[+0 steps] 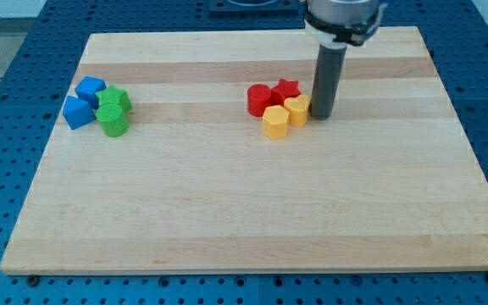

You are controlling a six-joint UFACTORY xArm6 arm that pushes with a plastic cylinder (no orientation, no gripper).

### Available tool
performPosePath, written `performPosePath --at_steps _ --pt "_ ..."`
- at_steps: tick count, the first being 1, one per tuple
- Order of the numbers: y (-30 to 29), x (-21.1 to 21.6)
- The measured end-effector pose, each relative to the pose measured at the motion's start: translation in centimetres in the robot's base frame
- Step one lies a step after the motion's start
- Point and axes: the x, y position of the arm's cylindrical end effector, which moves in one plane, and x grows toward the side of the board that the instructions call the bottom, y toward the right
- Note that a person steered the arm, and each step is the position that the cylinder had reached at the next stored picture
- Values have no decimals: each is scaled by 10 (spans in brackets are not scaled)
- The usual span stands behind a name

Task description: Push red star above yellow heart

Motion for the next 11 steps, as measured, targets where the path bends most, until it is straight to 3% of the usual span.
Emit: performPosePath --at_steps 4,5,6,7,8,11 --pt "-25 -53" --pt "-25 -50" --pt "18 -41" --pt "43 -3" --pt "28 24" --pt "-54 -14"
